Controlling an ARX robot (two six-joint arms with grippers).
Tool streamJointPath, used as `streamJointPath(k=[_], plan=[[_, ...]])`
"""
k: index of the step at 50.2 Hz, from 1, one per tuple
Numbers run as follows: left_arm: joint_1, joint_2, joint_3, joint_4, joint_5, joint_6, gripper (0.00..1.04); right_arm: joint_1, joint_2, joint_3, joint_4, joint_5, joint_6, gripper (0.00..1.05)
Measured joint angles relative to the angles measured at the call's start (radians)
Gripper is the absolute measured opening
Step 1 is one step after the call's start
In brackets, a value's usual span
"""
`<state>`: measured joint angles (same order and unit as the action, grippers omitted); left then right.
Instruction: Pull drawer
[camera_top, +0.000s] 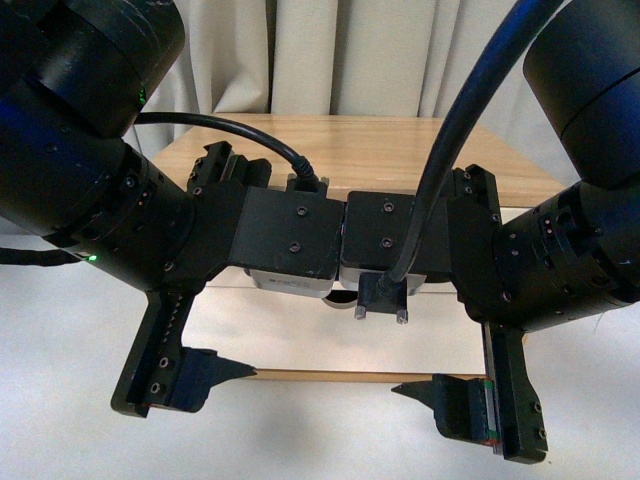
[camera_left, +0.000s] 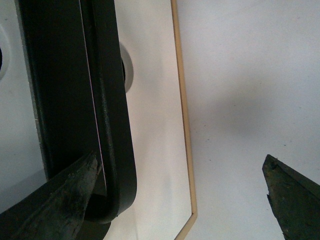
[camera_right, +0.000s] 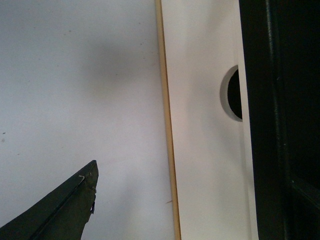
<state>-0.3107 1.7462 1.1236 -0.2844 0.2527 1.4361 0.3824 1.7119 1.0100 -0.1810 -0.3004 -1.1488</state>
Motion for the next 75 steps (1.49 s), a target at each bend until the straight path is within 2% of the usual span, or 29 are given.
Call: streamJointPath(k=[21,49,60,66,71,75], plan=[[0.008,-0.14,-0.158,-0.045,0.084,0.112,0.98,0.019,-0.128,-0.121,-0.066,-0.049,-0.07,0.96],[0.04,-0.27,-0.284,-0.071,0.19,0.159,0.98,0.06,-0.247,-0.247,-0.042,-0.056,-0.079,0.96],[0.066,-0.353,-0.362,0.132,0.311,-0.004,0.98,0.023,-0.335,-0.332,0.059,-0.139,0.013,0.96],[0.073,-0.455,-0.432,0.267,0.368,-0.119,0.98,-0.023,-0.427,-0.393,0.212,-0.194,0.113,0.96],[0.073,-0.517,-0.49,0.362,0.375,-0.192,0.98,-0.065,-0.503,-0.442,0.314,-0.217,0.188,0.96],[0.08,-0.562,-0.539,0.493,0.338,-0.282,0.98,-0.096,-0.559,-0.486,0.389,-0.212,0.243,0.96]])
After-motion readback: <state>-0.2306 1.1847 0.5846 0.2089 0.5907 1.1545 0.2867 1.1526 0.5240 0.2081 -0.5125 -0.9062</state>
